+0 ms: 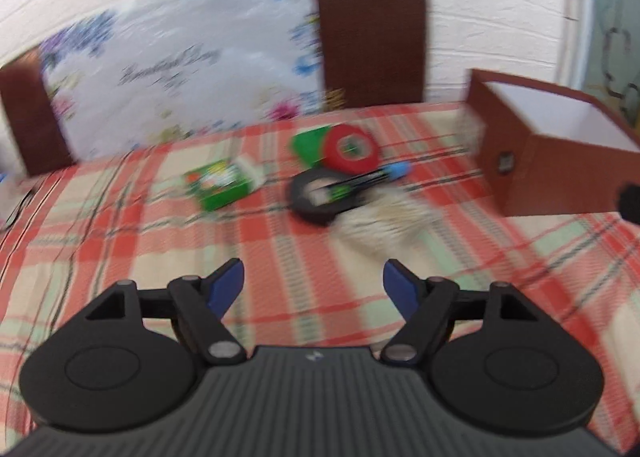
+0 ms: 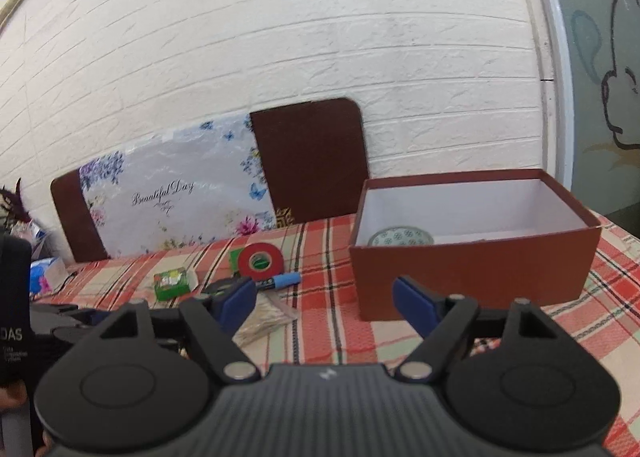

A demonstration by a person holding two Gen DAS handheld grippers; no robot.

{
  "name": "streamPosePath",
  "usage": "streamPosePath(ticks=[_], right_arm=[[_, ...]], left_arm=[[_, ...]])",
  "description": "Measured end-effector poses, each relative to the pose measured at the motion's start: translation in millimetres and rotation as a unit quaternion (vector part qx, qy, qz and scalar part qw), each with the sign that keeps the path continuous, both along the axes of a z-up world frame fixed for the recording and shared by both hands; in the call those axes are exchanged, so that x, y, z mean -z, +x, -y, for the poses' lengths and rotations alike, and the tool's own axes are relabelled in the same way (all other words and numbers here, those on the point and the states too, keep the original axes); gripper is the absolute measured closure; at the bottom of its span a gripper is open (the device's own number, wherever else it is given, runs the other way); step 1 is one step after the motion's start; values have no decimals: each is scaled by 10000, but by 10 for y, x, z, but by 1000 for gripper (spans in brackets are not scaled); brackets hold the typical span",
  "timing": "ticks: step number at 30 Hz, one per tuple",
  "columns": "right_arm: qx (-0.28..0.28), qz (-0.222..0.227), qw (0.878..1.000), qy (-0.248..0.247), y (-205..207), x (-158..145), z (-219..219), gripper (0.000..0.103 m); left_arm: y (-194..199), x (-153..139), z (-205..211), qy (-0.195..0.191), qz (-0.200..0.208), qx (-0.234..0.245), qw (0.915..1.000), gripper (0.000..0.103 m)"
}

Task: Organize objects
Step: 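Move the right gripper to the bag of cotton swabs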

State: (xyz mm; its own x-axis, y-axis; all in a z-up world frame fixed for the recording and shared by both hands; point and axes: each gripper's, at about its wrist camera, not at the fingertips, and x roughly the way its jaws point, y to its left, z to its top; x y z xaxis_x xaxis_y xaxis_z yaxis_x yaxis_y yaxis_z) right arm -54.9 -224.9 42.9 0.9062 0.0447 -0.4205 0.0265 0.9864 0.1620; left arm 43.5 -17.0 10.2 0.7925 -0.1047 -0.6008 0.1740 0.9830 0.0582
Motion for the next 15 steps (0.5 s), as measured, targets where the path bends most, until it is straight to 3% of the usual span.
streamPosePath(ticks=[4,7,8,9,13,15], right_arm=[[-578,-480,9970,-180,230,255,-239,43],[-956,-628,9922,-487,466,404,-429,44],[-1038,-655,9907,-583,565,447,-492,43],[-1110,-669,9893,-667,675,492,-539,39],[-1437,-551,9841,-884,1214,629,-645,13],[-1574,-650,9811,-913,1530,714,-673,8]], left_arm=[[173,259,-492,-379,-195,-602,9973,25],[262,541,-694,-679,-294,-796,9941,23],[214,606,-691,-643,11,-760,9950,20],[171,611,-675,-719,136,-639,9953,14],[174,601,-592,-563,181,-504,9970,13],[180,609,-621,-619,181,-490,9967,13]])
